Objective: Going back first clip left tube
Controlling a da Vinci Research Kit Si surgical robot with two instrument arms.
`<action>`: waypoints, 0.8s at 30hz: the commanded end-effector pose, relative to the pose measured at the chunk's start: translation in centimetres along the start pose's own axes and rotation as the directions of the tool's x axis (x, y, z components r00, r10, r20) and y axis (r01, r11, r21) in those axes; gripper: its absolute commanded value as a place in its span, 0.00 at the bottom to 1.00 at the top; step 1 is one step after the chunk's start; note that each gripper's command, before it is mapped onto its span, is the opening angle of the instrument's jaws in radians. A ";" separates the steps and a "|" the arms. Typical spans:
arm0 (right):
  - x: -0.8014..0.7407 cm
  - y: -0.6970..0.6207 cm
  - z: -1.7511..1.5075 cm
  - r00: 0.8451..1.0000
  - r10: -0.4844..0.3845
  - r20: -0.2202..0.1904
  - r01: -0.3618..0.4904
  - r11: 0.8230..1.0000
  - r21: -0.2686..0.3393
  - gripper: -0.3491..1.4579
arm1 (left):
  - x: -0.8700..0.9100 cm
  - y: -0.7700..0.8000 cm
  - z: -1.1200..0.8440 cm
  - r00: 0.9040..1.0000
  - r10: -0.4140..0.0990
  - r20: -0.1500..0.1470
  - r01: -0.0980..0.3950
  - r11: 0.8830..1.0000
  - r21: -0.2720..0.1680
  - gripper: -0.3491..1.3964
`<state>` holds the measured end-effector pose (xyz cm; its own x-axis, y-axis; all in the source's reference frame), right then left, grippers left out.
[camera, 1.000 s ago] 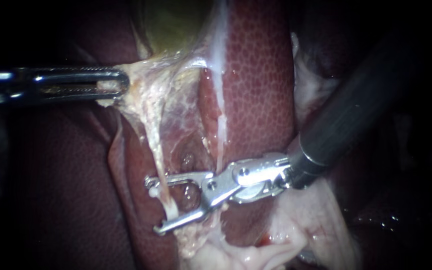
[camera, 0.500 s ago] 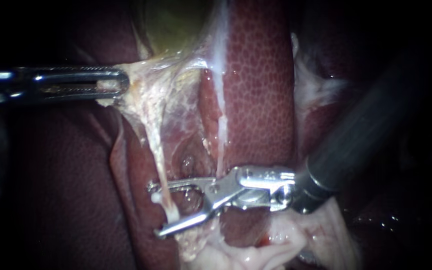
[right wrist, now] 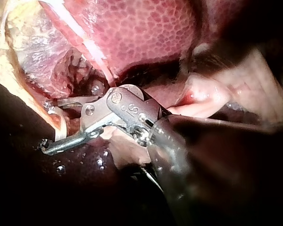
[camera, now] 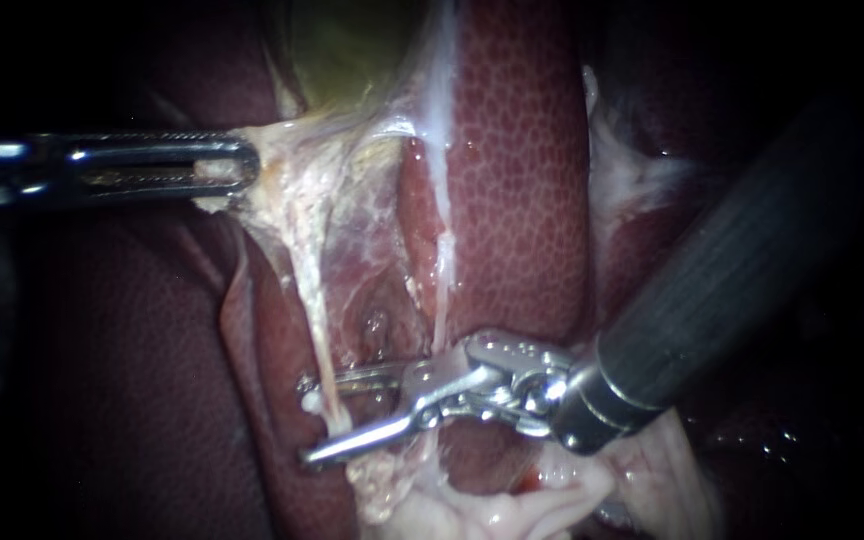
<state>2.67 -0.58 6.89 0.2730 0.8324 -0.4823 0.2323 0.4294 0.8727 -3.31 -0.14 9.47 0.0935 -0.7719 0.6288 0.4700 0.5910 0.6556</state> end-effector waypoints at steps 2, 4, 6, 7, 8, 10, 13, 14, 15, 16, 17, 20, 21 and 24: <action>-0.02 0.01 0.03 1.000 -0.001 0.001 0.001 1.000 0.014 0.52 | 0.00 0.00 0.01 1.000 0.000 0.000 0.000 1.000 0.000 0.00; -0.03 0.02 0.06 1.000 -0.002 -0.005 0.002 0.999 0.033 0.52 | 0.00 0.00 0.01 1.000 0.000 0.000 0.000 1.000 -0.001 0.00; -0.05 0.04 0.11 1.000 -0.004 -0.014 0.005 0.998 0.064 0.52 | 0.00 0.00 0.01 1.000 0.000 0.000 0.000 1.000 -0.001 0.00; -0.07 0.04 0.14 1.000 -0.006 -0.020 0.008 0.997 0.083 0.52 | 0.00 0.00 0.02 1.000 0.000 0.000 0.000 1.000 -0.001 0.00; -0.08 0.05 0.16 1.000 -0.008 -0.022 0.010 0.996 0.091 0.52 | 0.00 0.00 0.02 1.000 0.000 0.000 0.000 1.000 -0.001 0.00; -0.11 0.06 0.22 1.000 -0.006 -0.019 0.008 0.995 0.099 0.52 | 0.00 0.00 0.02 1.000 0.000 0.000 0.000 1.000 -0.001 0.00; -0.14 0.08 0.28 0.998 -0.068 -0.017 0.069 0.992 0.106 0.52 | 0.00 -0.01 0.03 1.000 0.000 0.000 0.000 1.000 -0.001 0.00; -0.14 0.08 0.29 0.998 -0.068 -0.017 0.070 0.992 0.106 0.52 | 0.00 -0.01 0.03 1.000 0.000 0.000 0.000 1.000 -0.001 0.00; -0.15 0.09 0.29 0.998 -0.068 -0.017 0.070 0.992 0.106 0.52 | 0.00 -0.01 0.03 1.000 0.000 0.000 0.000 1.000 -0.002 0.00; -0.14 0.09 0.30 0.998 -0.068 -0.017 0.070 0.992 0.106 0.52 | 0.00 -0.01 0.03 1.000 0.000 0.000 0.000 1.000 -0.002 0.00; -0.14 0.09 0.30 0.998 -0.068 -0.017 0.070 0.992 0.105 0.52 | 0.00 -0.01 0.03 1.000 0.000 0.001 0.000 1.000 -0.002 0.00; -0.14 0.09 0.32 0.997 -0.074 -0.018 0.076 0.992 0.105 0.52 | -0.01 -0.01 0.04 1.000 -0.001 0.001 0.001 1.000 -0.003 0.00; -0.13 0.09 0.33 0.996 -0.086 -0.018 0.088 0.991 0.105 0.52 | -0.01 -0.01 0.05 1.000 -0.001 0.001 0.001 1.000 -0.003 0.00; -0.12 0.10 0.35 0.984 -0.174 -0.021 0.175 0.978 0.110 0.52 | -0.01 -0.02 0.06 1.000 -0.001 0.000 0.001 1.000 0.000 0.00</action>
<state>2.99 -0.76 7.02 0.2023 0.7400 -0.6415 0.3833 0.5430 0.7472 -3.37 -0.13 9.47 0.0926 -0.7723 0.6285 0.4720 0.5898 0.6552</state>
